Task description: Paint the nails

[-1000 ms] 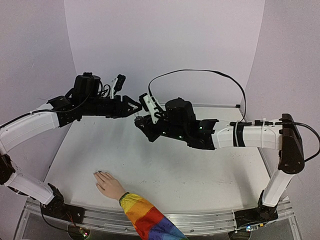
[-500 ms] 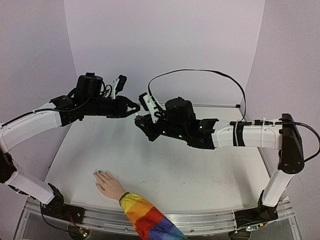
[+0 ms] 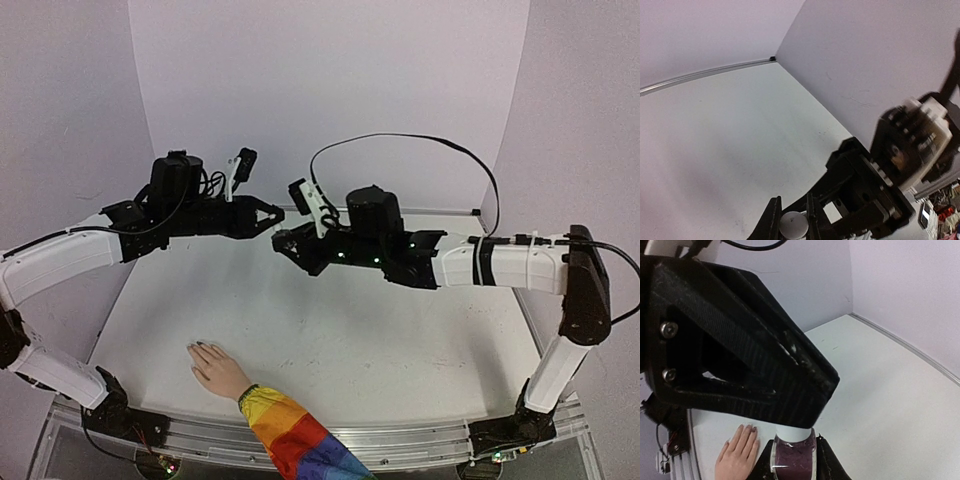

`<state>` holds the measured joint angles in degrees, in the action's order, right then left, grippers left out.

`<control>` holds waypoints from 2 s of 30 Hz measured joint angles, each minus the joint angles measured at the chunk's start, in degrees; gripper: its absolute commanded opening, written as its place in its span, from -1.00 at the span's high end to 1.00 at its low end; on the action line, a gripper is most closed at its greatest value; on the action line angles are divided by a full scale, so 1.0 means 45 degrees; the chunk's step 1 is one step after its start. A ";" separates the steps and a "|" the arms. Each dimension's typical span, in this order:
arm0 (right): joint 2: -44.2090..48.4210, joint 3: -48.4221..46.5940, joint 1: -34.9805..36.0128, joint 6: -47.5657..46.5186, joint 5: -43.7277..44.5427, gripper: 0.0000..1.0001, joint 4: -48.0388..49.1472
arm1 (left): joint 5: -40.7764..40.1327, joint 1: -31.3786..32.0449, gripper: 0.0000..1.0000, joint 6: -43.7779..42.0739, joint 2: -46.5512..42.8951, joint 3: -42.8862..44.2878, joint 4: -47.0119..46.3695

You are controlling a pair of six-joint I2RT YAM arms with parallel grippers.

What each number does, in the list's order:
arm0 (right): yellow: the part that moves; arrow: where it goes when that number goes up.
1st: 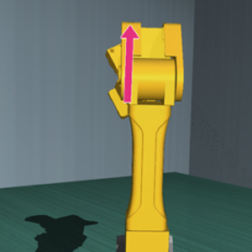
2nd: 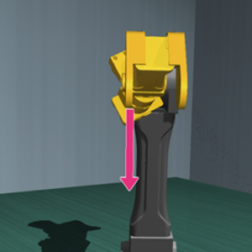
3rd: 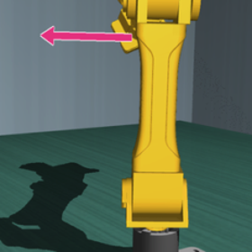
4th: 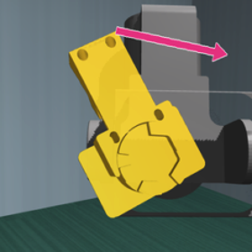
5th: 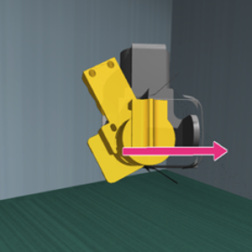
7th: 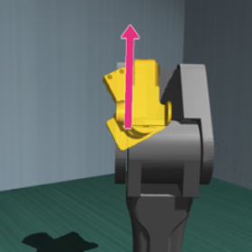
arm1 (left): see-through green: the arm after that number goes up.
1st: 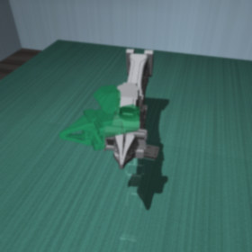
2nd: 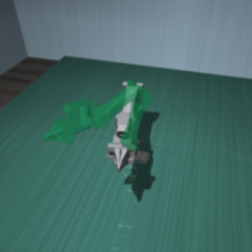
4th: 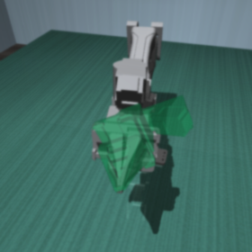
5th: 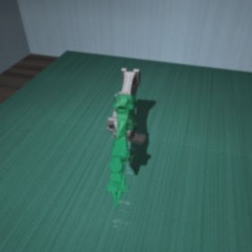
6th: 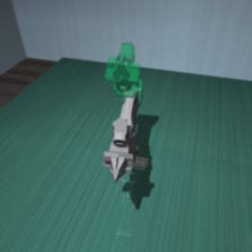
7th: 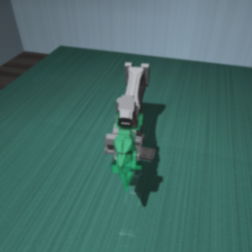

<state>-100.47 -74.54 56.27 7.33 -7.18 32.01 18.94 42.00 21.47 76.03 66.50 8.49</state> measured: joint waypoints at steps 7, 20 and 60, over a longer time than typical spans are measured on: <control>0.1428 0.1831 -0.1447 0.1297 -0.7101 1.00 0.2531 | 0.3585 0.0253 0.91 -0.0121 -0.0359 -0.0845 -0.3186; 0.2249 0.2254 -0.1583 0.2016 -1.1103 1.00 0.4294 | 0.8310 0.0427 -0.40 -0.0423 0.0010 -0.0170 -0.4260; 0.0209 -0.0189 0.1545 -0.2642 0.5090 1.00 -0.0578 | 0.0525 -0.0442 0.40 0.2365 -0.0039 0.0209 0.0563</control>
<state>-99.53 -75.40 63.22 -4.56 15.73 29.41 21.30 40.01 32.12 75.85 67.44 11.03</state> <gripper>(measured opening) 0.218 0.371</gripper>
